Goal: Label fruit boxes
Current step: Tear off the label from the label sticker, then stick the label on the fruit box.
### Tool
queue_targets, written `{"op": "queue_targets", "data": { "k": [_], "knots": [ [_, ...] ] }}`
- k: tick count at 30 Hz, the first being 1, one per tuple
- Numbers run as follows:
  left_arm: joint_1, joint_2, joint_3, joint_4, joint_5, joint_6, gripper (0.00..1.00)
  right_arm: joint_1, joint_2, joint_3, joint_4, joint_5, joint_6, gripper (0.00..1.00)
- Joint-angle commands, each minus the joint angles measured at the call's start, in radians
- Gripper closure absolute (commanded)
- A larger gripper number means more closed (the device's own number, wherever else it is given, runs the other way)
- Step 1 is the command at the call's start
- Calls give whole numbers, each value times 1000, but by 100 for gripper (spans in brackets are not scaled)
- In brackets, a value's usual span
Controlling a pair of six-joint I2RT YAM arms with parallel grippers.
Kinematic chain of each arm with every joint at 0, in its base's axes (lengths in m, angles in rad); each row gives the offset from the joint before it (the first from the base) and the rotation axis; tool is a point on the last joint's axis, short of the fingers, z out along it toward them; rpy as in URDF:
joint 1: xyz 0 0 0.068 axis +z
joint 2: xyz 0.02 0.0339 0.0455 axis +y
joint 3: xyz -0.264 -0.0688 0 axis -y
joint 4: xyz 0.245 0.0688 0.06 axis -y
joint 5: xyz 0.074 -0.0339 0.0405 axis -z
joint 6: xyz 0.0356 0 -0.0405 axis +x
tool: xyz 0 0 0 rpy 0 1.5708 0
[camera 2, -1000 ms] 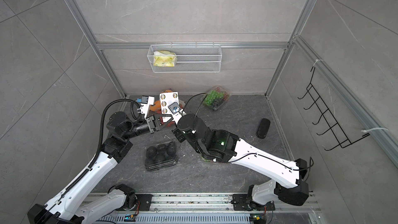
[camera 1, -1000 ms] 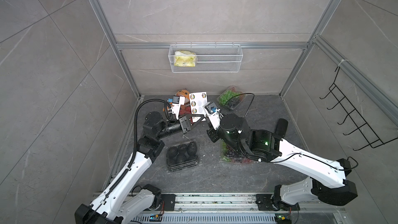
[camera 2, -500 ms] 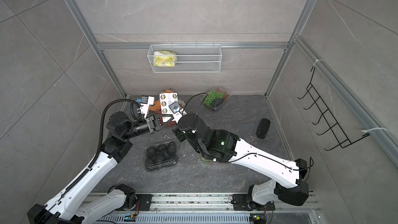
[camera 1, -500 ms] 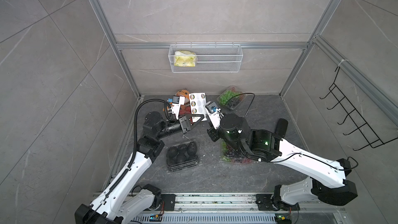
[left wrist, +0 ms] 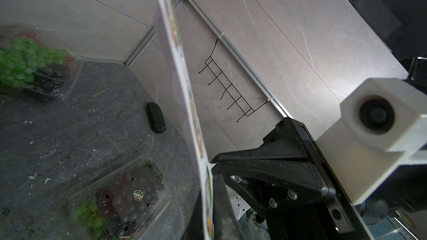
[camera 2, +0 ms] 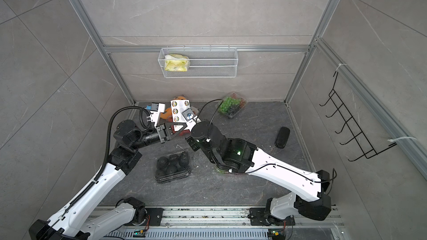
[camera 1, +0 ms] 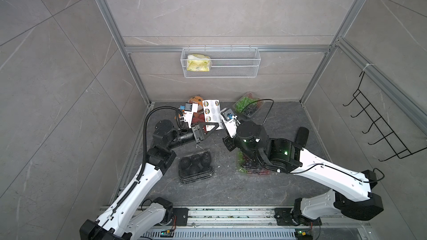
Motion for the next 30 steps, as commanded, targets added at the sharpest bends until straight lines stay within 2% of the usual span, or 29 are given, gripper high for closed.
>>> {"op": "queue_targets", "data": {
  "k": [1,16,21,26,30],
  "knots": [
    [-3,-36,23,-3,7,44,100,-31,-43,-32,-7,33,23,100],
    [-4,-49,20,-52,-32,71,100,-140,-80,-83,-43,2,55,100],
    [-4,-100,27,-173,-136,134,100,-297,5,-48,-98,-79,64,100],
    [-4,-144,43,-334,-244,204,100,-453,171,39,-151,-127,58,100],
    [-2,-160,51,-392,-272,247,100,-560,321,142,-163,-143,48,100]
  ]
}}
